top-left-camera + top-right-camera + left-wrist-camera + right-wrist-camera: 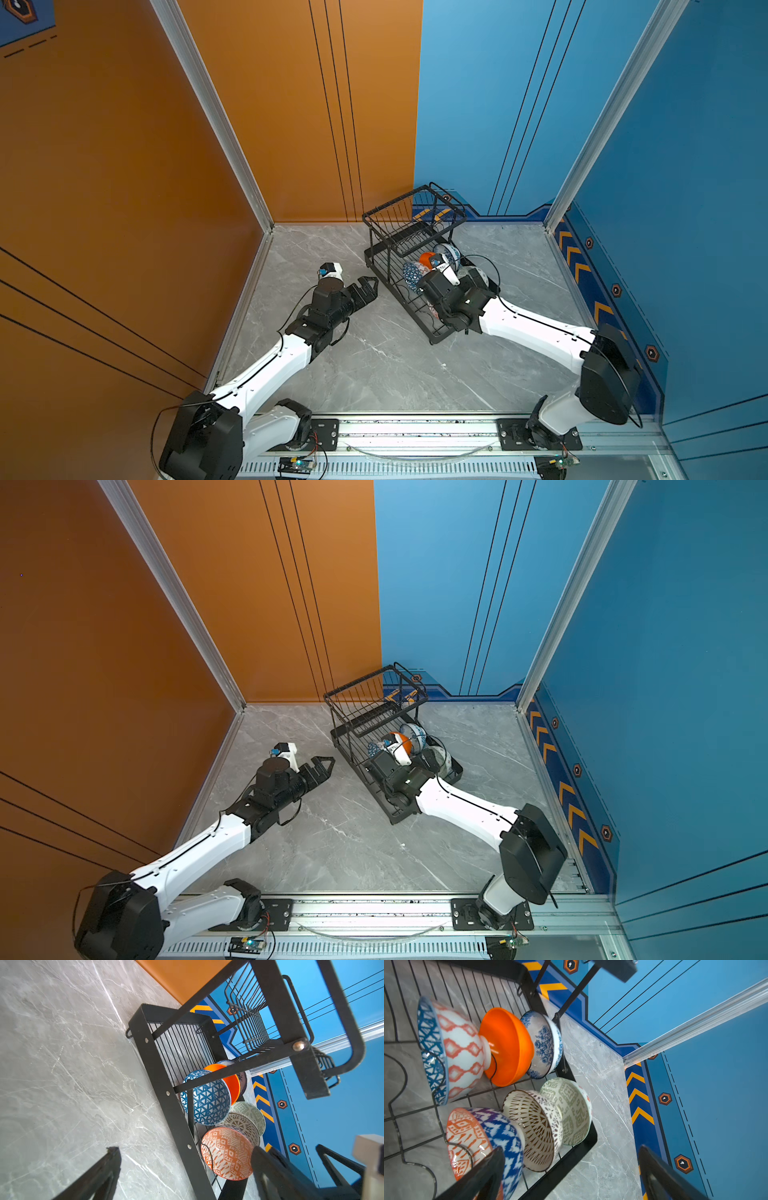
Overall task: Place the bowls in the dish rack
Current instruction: 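Open the right gripper and withdraw it from the rack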
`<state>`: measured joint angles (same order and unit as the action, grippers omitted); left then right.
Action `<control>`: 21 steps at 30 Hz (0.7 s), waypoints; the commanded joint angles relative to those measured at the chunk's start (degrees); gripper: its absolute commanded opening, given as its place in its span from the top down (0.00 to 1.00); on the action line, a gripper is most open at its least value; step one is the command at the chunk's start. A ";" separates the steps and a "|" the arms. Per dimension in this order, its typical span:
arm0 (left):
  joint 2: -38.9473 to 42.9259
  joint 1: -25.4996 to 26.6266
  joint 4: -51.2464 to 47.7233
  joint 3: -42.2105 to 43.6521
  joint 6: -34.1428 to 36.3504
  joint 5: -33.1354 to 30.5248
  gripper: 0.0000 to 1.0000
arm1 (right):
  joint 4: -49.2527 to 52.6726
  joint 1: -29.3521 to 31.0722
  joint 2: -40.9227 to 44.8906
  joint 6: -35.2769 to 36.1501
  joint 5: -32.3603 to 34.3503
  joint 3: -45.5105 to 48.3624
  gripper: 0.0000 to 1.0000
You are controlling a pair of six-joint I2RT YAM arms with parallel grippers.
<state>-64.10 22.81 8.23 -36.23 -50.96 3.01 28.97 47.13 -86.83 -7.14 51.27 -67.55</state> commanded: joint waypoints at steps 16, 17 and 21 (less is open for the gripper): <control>-4.68 -3.38 0.02 -8.78 31.81 -38.27 0.02 | -12.18 -46.45 21.74 -21.05 -19.90 17.32 0.00; -6.11 -3.67 2.55 -8.00 35.01 -41.04 0.02 | -15.72 -48.40 21.31 -20.82 -19.09 20.16 0.00; -11.97 -4.58 9.77 -5.23 43.76 -49.88 0.02 | -30.63 -50.85 18.31 -18.00 -14.39 29.65 0.00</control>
<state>-73.21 19.05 11.77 -43.83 -17.96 -35.18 11.05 -3.14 -66.92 -24.69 35.14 -42.28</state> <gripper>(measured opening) 0.980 0.999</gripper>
